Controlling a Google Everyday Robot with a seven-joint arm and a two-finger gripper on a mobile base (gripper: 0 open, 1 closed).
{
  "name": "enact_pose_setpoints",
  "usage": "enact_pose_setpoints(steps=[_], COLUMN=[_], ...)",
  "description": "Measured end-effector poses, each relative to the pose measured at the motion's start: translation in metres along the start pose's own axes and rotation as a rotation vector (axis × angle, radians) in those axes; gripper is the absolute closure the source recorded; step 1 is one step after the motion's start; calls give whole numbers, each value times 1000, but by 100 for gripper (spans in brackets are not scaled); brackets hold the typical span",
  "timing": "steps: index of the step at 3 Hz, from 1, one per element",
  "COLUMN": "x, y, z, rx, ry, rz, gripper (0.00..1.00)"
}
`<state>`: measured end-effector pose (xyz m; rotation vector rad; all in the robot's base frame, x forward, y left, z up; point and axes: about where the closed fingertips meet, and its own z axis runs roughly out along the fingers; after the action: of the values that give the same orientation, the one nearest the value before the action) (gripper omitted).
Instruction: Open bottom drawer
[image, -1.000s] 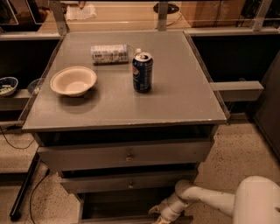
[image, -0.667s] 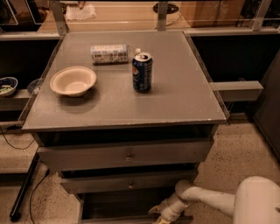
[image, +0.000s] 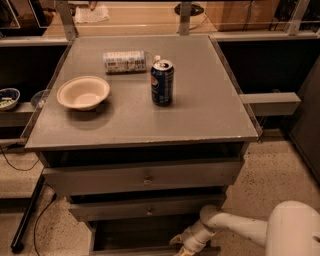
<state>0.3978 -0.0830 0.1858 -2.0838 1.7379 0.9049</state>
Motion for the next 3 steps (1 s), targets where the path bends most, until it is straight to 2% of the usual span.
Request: enact_pose_setpoints(steps=[2,3], x=[0,0], y=[2,2], z=[1,1], rx=[-12,-12], ry=[-2,-2], rz=[-3,-3], gripper=[100,81])
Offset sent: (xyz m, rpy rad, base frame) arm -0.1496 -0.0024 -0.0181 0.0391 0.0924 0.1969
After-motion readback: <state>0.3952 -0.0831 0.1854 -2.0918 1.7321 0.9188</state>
